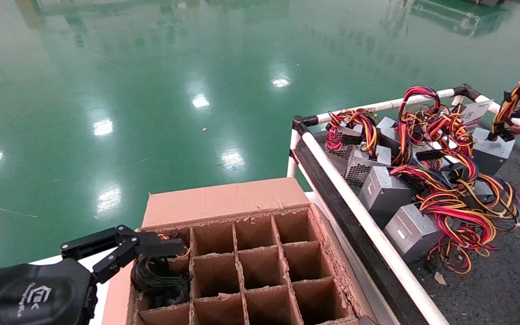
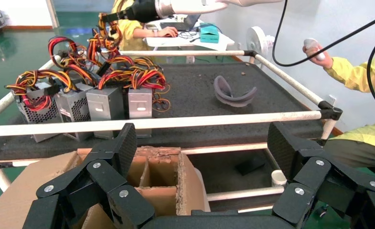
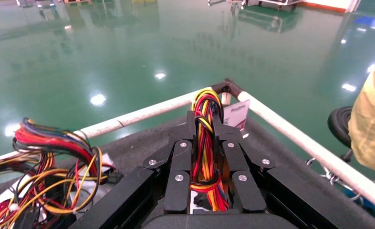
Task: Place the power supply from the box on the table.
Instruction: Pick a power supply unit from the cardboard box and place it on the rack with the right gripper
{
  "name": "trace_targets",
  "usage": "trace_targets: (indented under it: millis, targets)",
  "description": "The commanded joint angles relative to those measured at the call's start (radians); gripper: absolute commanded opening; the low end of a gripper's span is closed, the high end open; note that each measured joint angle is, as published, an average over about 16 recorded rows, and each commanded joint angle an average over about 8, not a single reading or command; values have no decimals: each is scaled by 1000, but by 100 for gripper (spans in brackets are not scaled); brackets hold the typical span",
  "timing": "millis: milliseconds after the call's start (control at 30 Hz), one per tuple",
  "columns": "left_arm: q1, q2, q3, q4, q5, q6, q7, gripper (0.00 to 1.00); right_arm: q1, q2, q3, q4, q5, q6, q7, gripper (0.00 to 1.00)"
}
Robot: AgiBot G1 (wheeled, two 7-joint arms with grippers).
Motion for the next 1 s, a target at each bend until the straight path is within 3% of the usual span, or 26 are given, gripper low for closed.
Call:
trace_targets:
  millis: [33, 500, 833, 1000]
  targets:
    - [0, 0, 0, 0, 0, 0, 0, 100, -12, -4, 0, -1, 0, 3, 2, 0]
    - [0, 0, 0, 0, 0, 0, 0, 100, 27, -60, -1, 19, -2, -13, 31, 0]
    - [0, 0, 1, 0, -1, 0, 0, 100, 37, -97, -27, -1, -41, -142, 76, 0]
    - [0, 0, 1, 0, -1, 0, 0, 100, 37, -106, -45, -24, -66, -125, 108, 0]
